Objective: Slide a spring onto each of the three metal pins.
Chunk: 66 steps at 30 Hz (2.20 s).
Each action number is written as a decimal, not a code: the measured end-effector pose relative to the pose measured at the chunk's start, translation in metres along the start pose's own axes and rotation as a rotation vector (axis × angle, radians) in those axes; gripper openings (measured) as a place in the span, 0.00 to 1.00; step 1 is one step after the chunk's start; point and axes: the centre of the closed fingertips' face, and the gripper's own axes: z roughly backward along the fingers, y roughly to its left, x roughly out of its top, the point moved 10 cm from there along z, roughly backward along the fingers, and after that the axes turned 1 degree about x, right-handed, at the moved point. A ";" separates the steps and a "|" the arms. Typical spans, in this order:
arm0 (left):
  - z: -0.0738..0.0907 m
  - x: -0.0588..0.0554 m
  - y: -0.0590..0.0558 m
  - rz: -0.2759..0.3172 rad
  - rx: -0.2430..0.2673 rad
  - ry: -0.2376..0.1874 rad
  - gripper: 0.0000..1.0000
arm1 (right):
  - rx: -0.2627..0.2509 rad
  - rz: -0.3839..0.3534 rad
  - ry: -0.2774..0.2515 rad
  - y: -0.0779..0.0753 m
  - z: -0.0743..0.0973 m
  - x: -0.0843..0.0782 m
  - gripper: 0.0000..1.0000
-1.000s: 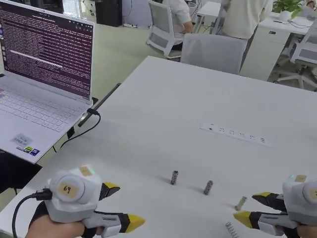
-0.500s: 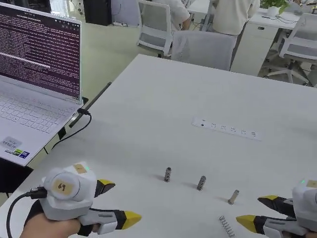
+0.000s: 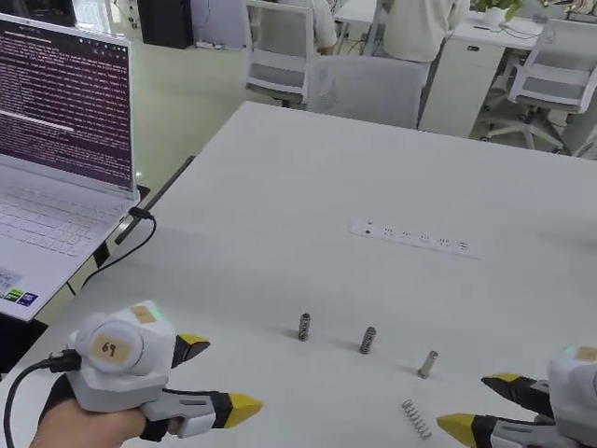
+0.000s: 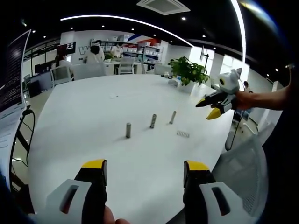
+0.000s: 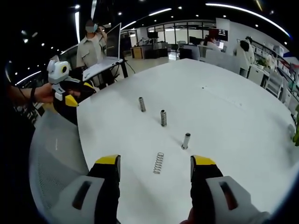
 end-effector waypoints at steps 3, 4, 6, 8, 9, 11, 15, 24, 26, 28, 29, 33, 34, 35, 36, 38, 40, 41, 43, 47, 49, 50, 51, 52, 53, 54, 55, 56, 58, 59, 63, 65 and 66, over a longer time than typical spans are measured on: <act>-0.001 0.002 0.000 -0.005 -0.004 0.003 0.63 | 0.002 -0.008 -0.004 0.002 0.001 -0.001 0.60; -0.002 0.002 0.000 -0.006 -0.005 0.004 0.63 | 0.001 -0.009 -0.004 0.003 0.001 -0.002 0.60; -0.004 0.004 -0.002 -0.012 -0.013 0.006 0.63 | 0.002 -0.015 -0.006 0.004 0.003 -0.004 0.61; -0.006 0.004 -0.002 -0.019 -0.019 0.009 0.64 | 0.002 -0.020 -0.006 0.005 0.004 -0.005 0.61; -0.007 0.005 -0.002 -0.021 -0.022 0.010 0.64 | 0.003 -0.024 -0.003 0.005 0.005 -0.007 0.62; -0.010 0.006 -0.003 -0.026 -0.030 0.011 0.64 | 0.005 -0.025 0.004 0.007 0.006 -0.010 0.62; -0.015 0.008 -0.006 -0.040 -0.048 0.017 0.64 | 0.003 -0.033 0.006 0.009 0.009 -0.013 0.63; -0.032 0.015 -0.016 -0.095 -0.110 0.042 0.64 | -0.001 -0.048 0.000 0.013 0.012 -0.018 0.64; -0.035 0.017 -0.018 -0.108 -0.121 0.046 0.64 | -0.002 -0.051 -0.002 0.014 0.012 -0.018 0.64; -0.039 0.019 -0.022 -0.125 -0.140 0.054 0.64 | -0.004 -0.054 -0.004 0.014 0.014 -0.019 0.64; -0.041 0.020 -0.024 -0.137 -0.148 0.058 0.64 | -0.006 -0.055 -0.005 0.014 0.015 -0.019 0.64; -0.050 0.024 -0.030 -0.172 -0.183 0.069 0.64 | -0.011 -0.060 -0.007 0.014 0.017 -0.020 0.65; -0.052 0.025 -0.032 -0.181 -0.191 0.073 0.64 | -0.012 -0.062 -0.007 0.014 0.017 -0.021 0.65; -0.054 0.026 -0.033 -0.190 -0.196 0.076 0.64 | -0.013 -0.062 -0.007 0.014 0.018 -0.021 0.65; -0.056 0.027 -0.035 -0.207 -0.204 0.080 0.63 | -0.013 -0.064 -0.007 0.014 0.018 -0.021 0.65; -0.061 0.029 -0.038 -0.219 -0.220 0.083 0.63 | -0.014 -0.064 -0.007 0.014 0.019 -0.022 0.65; -0.066 0.031 -0.041 -0.233 -0.233 0.086 0.63 | -0.016 -0.067 -0.009 0.014 0.020 -0.022 0.65; -0.068 0.032 -0.043 -0.238 -0.239 0.089 0.63 | -0.017 -0.068 -0.011 0.014 0.020 -0.022 0.65; -0.072 0.033 -0.046 -0.251 -0.253 0.092 0.63 | -0.018 -0.070 -0.014 0.013 0.020 -0.022 0.65; -0.083 0.036 -0.053 -0.285 -0.284 0.106 0.63 | -0.016 -0.073 -0.012 0.014 0.020 -0.024 0.65; -0.086 0.037 -0.056 -0.297 -0.296 0.112 0.63 | -0.016 -0.076 -0.013 0.014 0.020 -0.024 0.65; -0.088 0.038 -0.057 -0.303 -0.301 0.113 0.62 | -0.016 -0.077 -0.012 0.014 0.020 -0.024 0.65; -0.091 0.038 -0.059 -0.310 -0.309 0.116 0.62 | -0.016 -0.078 -0.012 0.014 0.020 -0.025 0.65; -0.093 0.039 -0.060 -0.314 -0.314 0.118 0.62 | -0.015 -0.078 -0.012 0.015 0.020 -0.025 0.65; -0.096 0.039 -0.061 -0.321 -0.320 0.122 0.62 | -0.014 -0.078 -0.011 0.014 0.020 -0.025 0.65; -0.098 0.040 -0.063 -0.324 -0.325 0.123 0.62 | -0.014 -0.078 -0.011 0.014 0.020 -0.026 0.65; -0.100 0.041 -0.064 -0.329 -0.333 0.124 0.62 | -0.013 -0.079 -0.009 0.014 0.020 -0.026 0.65; -0.102 0.041 -0.066 -0.333 -0.337 0.126 0.62 | -0.014 -0.079 -0.009 0.014 0.020 -0.026 0.65; -0.107 0.042 -0.069 -0.351 -0.351 0.132 0.62 | -0.013 -0.081 -0.012 0.014 0.020 -0.027 0.65; -0.109 0.042 -0.071 -0.356 -0.356 0.136 0.62 | -0.013 -0.080 -0.012 0.014 0.020 -0.027 0.65; -0.119 0.042 -0.076 -0.385 -0.385 0.156 0.61 | -0.015 -0.080 -0.020 0.014 0.022 -0.026 0.66; -0.125 0.043 -0.079 -0.403 -0.398 0.168 0.61 | -0.016 -0.080 -0.020 0.014 0.023 -0.027 0.66; -0.127 0.043 -0.080 -0.411 -0.403 0.171 0.61 | -0.016 -0.079 -0.019 0.014 0.023 -0.027 0.66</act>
